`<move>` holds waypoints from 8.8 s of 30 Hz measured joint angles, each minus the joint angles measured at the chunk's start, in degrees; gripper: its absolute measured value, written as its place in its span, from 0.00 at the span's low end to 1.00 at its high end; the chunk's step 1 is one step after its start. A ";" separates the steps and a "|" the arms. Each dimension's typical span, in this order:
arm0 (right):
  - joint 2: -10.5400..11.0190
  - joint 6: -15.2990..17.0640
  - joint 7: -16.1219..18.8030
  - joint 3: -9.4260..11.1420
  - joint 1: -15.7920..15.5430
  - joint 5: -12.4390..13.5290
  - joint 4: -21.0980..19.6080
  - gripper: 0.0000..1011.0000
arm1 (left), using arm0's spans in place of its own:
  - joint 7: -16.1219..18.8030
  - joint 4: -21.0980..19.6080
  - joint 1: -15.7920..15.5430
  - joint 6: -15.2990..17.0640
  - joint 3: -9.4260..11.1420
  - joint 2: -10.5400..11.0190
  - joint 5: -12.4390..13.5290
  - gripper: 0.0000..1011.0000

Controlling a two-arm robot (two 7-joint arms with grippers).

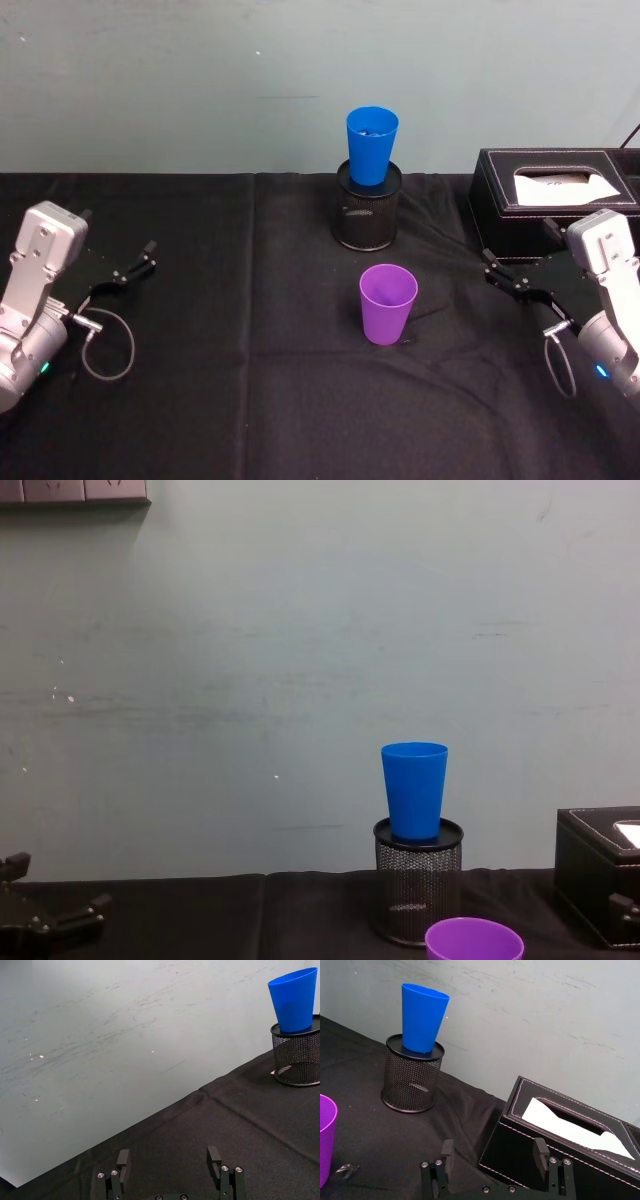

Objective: Pick up one cup with a gripper and tap it against the other cup.

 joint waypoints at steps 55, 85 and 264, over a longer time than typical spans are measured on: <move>-3.50 -8.55 20.73 1.43 -8.91 7.61 -3.99 0.99 | 0.00 0.00 0.00 0.00 0.00 0.00 0.00 0.99; -12.72 -4.72 25.00 1.58 -0.77 5.56 5.61 0.99 | 0.00 0.00 0.00 0.00 0.00 0.00 0.00 0.99; -10.98 3.18 25.90 7.26 -5.25 8.10 -13.77 0.74 | 0.00 0.00 0.00 0.00 0.00 0.00 0.00 0.99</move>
